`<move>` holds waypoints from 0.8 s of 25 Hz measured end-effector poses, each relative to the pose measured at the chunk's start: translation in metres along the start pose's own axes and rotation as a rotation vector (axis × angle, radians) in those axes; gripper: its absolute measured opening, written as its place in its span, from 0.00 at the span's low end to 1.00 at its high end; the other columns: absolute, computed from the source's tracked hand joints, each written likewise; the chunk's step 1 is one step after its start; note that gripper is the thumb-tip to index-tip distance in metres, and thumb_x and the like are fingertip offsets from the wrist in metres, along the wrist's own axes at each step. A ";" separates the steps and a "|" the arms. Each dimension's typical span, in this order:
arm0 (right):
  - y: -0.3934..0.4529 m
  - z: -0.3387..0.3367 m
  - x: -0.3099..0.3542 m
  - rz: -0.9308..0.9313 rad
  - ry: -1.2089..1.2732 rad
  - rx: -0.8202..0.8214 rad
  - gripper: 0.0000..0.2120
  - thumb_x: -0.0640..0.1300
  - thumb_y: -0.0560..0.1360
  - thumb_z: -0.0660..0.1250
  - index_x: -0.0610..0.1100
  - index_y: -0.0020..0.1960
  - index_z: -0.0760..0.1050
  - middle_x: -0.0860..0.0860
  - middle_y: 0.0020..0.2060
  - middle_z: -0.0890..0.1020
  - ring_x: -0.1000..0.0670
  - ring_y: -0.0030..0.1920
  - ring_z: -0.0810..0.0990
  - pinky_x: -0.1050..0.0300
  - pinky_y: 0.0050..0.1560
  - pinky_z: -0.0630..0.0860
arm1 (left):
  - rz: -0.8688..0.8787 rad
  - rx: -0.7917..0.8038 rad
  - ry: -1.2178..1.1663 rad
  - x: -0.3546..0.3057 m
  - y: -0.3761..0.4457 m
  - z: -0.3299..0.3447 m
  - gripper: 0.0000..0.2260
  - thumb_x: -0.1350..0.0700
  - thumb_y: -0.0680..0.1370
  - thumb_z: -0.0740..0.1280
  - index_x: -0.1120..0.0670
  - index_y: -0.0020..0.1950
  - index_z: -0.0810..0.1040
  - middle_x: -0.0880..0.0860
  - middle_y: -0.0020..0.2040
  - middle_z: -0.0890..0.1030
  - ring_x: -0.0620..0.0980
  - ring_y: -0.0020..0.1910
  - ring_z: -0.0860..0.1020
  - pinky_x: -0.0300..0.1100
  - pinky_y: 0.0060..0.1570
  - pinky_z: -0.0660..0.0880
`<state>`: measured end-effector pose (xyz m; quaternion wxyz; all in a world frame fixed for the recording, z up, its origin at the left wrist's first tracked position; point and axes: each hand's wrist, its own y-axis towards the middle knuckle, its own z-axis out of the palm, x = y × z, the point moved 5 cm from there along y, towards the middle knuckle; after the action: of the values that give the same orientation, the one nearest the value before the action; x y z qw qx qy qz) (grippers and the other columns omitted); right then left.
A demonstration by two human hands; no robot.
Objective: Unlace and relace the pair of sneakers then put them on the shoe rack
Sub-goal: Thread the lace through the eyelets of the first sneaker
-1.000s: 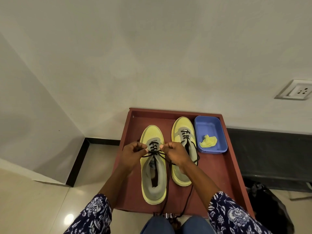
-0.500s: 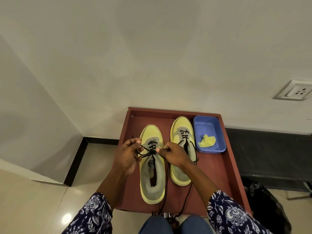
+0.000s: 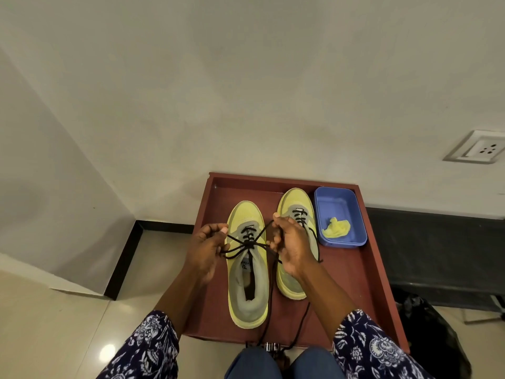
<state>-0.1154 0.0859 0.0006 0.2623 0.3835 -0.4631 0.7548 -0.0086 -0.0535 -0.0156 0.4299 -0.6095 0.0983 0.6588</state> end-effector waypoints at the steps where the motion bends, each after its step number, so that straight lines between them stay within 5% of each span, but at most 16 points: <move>1: -0.001 0.001 0.001 -0.011 -0.092 0.016 0.10 0.42 0.77 0.62 0.45 0.37 0.70 0.54 0.18 0.66 0.57 0.20 0.63 0.62 0.26 0.63 | 0.014 0.002 0.025 -0.002 -0.001 0.001 0.05 0.64 0.77 0.62 0.57 0.44 0.76 0.48 0.28 0.73 0.41 0.24 0.70 0.40 0.34 0.70; 8: 0.003 -0.004 -0.003 0.027 0.239 -0.014 0.09 0.41 0.79 0.60 0.45 0.39 0.72 0.53 0.19 0.66 0.56 0.20 0.64 0.62 0.29 0.76 | 0.127 -0.012 0.224 -0.004 0.000 -0.007 0.05 0.65 0.76 0.63 0.58 0.43 0.77 0.52 0.35 0.75 0.40 0.29 0.74 0.30 0.31 0.73; 14: 0.004 0.001 0.010 -0.162 -0.097 0.017 0.11 0.42 0.79 0.59 0.47 0.38 0.69 0.55 0.26 0.69 0.57 0.26 0.66 0.63 0.26 0.65 | 0.236 -0.050 0.444 -0.009 -0.006 -0.004 0.04 0.65 0.77 0.63 0.61 0.42 0.76 0.52 0.36 0.77 0.32 0.31 0.76 0.23 0.30 0.70; 20: 0.009 -0.002 0.017 -0.280 -0.464 0.066 0.10 0.44 0.79 0.61 0.45 0.38 0.70 0.50 0.28 0.67 0.54 0.28 0.65 0.62 0.25 0.66 | 0.329 -0.047 0.861 -0.013 0.002 -0.013 0.05 0.57 0.76 0.66 0.58 0.42 0.78 0.53 0.40 0.78 0.42 0.35 0.72 0.29 0.31 0.66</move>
<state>-0.1319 0.0842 0.0096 0.2383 0.6150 -0.4283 0.6177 -0.0018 -0.0685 -0.0080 0.2257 -0.8136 0.3483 0.4072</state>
